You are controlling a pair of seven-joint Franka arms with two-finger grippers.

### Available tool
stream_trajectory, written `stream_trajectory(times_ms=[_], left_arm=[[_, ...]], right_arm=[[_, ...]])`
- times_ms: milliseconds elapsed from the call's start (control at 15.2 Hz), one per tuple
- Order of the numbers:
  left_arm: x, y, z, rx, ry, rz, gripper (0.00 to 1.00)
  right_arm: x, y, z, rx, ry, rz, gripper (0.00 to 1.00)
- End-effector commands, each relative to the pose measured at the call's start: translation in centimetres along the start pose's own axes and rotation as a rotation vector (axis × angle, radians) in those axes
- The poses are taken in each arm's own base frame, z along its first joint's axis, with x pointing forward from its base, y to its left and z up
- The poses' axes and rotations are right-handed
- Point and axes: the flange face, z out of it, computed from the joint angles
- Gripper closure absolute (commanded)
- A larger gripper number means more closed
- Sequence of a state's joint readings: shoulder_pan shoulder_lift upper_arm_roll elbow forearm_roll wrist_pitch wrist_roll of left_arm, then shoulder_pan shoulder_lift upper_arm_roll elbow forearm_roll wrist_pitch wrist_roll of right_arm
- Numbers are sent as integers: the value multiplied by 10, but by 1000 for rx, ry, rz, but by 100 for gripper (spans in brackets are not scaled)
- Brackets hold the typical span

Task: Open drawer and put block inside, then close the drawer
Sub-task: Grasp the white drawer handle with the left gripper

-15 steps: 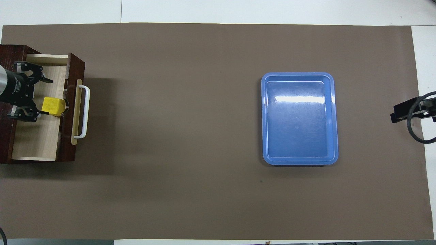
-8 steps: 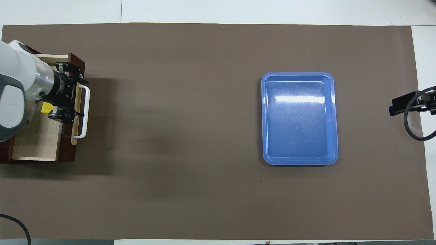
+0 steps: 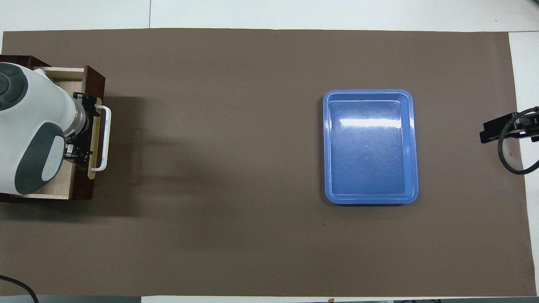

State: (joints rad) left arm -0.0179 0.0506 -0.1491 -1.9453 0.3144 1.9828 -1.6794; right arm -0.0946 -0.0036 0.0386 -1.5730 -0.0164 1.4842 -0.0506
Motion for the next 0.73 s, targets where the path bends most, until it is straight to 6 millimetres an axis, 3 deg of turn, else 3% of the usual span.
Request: stream_trajectory(times_ms=[0, 198, 462, 660], left_arm=[[-5, -17, 16, -9, 124, 48, 0], [6, -15, 17, -45, 134, 43, 0], [55, -15, 33, -75, 124, -23, 0], [75, -18, 39, -79, 126, -4, 0]], right_arm=[[-2, 0, 0, -19, 9, -22, 0], [-2, 0, -1, -19, 12, -22, 0], [-2, 0, -1, -19, 10, -22, 0], [-2, 1, 0, -18, 9, -22, 0]])
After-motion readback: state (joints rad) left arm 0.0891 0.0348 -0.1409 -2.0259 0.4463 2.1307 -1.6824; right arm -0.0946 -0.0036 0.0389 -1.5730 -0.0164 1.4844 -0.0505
